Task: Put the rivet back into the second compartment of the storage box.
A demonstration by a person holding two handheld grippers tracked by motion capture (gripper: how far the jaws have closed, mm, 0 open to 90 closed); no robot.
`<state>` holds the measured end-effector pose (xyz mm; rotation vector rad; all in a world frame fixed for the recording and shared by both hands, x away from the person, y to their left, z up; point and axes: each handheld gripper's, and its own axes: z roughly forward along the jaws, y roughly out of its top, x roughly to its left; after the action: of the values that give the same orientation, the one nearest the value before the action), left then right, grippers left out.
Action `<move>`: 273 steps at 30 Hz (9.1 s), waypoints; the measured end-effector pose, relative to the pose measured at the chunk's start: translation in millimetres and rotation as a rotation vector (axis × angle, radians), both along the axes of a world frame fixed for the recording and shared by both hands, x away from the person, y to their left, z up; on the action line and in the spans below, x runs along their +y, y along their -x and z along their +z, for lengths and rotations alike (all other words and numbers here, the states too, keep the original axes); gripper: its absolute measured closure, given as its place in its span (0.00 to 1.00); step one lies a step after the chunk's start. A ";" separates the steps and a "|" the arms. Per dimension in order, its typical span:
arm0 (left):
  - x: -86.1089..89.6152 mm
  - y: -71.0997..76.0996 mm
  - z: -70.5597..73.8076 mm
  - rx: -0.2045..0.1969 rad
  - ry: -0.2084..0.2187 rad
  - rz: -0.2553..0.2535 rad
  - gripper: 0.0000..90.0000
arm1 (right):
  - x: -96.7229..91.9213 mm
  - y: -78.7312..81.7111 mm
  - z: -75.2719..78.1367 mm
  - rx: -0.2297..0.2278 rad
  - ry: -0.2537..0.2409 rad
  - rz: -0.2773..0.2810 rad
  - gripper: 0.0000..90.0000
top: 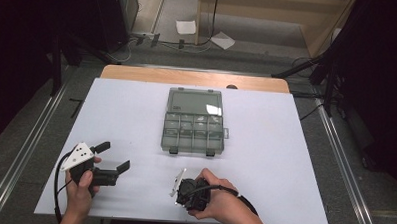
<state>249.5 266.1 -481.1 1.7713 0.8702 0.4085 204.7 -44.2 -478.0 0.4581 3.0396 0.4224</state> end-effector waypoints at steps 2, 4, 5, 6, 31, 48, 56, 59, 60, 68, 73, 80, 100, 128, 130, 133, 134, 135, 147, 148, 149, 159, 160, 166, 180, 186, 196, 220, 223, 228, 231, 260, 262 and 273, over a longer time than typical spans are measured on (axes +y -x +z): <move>-0.3 0.0 -0.2 0.001 0.001 0.000 0.00 | 0.4 1.3 -0.2 -0.015 0.005 0.017 0.91; -0.6 0.1 0.1 0.002 -0.008 -0.001 0.00 | 0.2 1.5 -0.3 -0.020 0.005 0.026 0.92; -1.0 0.1 0.0 0.002 -0.006 -0.002 0.00 | 0.0 1.6 -0.3 -0.016 0.004 0.025 0.93; -1.2 0.1 -0.2 -0.001 -0.003 -0.002 0.00 | -0.3 0.2 -0.8 -0.019 -0.006 0.041 0.94; 0.0 0.0 0.2 -0.003 0.003 0.000 0.00 | -6.7 -12.6 12.3 0.038 -0.038 -0.026 0.94; 0.1 0.2 0.5 -0.003 0.002 -0.001 0.00 | -11.6 -23.2 21.5 0.045 -0.043 -0.041 0.94; 0.3 0.3 0.8 -0.004 0.003 0.000 0.00 | -14.7 -28.6 27.2 0.045 -0.054 -0.053 0.94; 0.1 0.3 0.8 -0.005 0.003 0.000 0.00 | -15.3 -30.3 29.9 0.043 -0.052 -0.061 0.94; 0.0 0.3 0.7 -0.005 0.002 0.000 0.00 | -15.7 -31.1 30.6 0.040 -0.052 -0.059 0.94; 0.2 0.4 0.7 -0.004 0.003 0.001 0.00 | -18.4 -37.4 37.2 0.032 -0.061 -0.070 0.94; 0.2 0.4 0.8 -0.005 0.005 0.001 0.00 | -20.5 -41.5 41.6 0.028 -0.065 -0.076 0.94; 0.1 0.5 0.9 -0.005 0.005 0.001 0.00 | -22.8 -47.1 47.2 0.024 -0.066 -0.080 0.94; 0.7 0.3 0.7 -0.005 0.008 0.003 0.00 | -25.4 -64.4 57.4 0.005 -0.054 -0.098 0.95; 1.4 0.3 1.0 -0.001 0.007 0.005 0.00 | -29.3 -87.6 61.8 0.000 -0.047 -0.129 0.95; 1.4 0.4 1.1 0.000 0.006 0.005 0.00 | -29.4 -88.9 62.8 0.005 -0.044 -0.136 0.95; 1.2 0.2 0.8 -0.002 0.010 0.004 0.00 | -29.7 -92.1 64.3 0.000 -0.044 -0.136 0.95; 1.2 0.2 0.8 -0.003 0.010 0.004 0.00 | -29.7 -93.5 64.8 -0.003 -0.042 -0.133 0.95; 1.2 0.2 0.9 -0.002 0.008 0.003 0.00 | -29.4 -94.2 65.3 -0.005 -0.040 -0.137 0.95; 1.7 0.4 1.2 -0.001 0.007 0.007 0.00 | -26.4 -107.5 69.1 -0.012 -0.024 -0.147 0.95; 1.6 0.4 1.2 -0.001 0.008 0.006 0.00 | -25.9 -108.7 69.5 -0.013 -0.023 -0.146 0.95; 1.6 0.4 1.2 -0.001 0.007 0.006 0.00 | -25.7 -110.1 69.7 -0.012 -0.023 -0.140 0.95; 2.0 0.1 0.8 -0.004 0.013 0.004 0.00 | -24.2 -121.7 69.1 -0.012 -0.011 -0.151 0.95; 2.2 0.0 0.9 -0.004 0.011 0.004 0.00 | -24.2 -122.7 68.7 -0.007 -0.012 -0.152 0.95; 2.6 0.0 0.9 -0.004 0.012 0.007 0.00 | -23.8 -129.3 67.8 -0.006 -0.007 -0.159 0.95; 2.4 0.1 1.0 -0.004 0.013 0.006 0.00 | -21.8 -147.4 71.2 -0.007 -0.002 -0.170 0.95; 2.1 0.2 0.9 -0.002 0.013 0.005 0.00 | -19.0 -153.7 70.8 -0.004 0.005 -0.176 0.95; 2.5 0.0 0.9 -0.003 0.011 0.005 0.00 | -17.1 -164.3 71.8 0.000 0.000 -0.181 0.95; 2.3 -0.2 0.7 -0.005 0.016 0.005 0.00 | -7.6 -199.7 69.2 0.023 0.023 -0.211 0.95; 3.0 -0.2 1.0 -0.007 0.014 0.006 0.00 | -6.1 -203.7 67.9 0.027 0.023 -0.216 0.95; 1.9 -0.3 0.9 -0.004 0.019 0.003 0.00 | -3.6 -209.7 66.9 0.024 0.021 -0.223 0.95; 0.7 0.0 0.7 -0.006 0.018 0.002 0.00 | -1.7 -212.7 65.9 0.028 0.025 -0.230 0.95; 1.9 0.1 1.5 -0.006 0.019 -0.001 0.00 | 4.6 -239.2 48.9 0.007 0.066 -0.272 0.95; 1.7 0.3 1.7 -0.005 0.017 0.000 0.00 | 5.4 -240.2 47.4 0.002 0.066 -0.275 0.95; 2.6 0.2 1.8 -0.007 0.018 0.001 0.00 | 6.5 -241.5 43.5 -0.016 0.071 -0.276 0.90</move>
<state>249.3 268.7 -479.4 1.7514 0.8675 0.4062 446.2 -37.6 -434.6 0.8491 2.9035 0.3005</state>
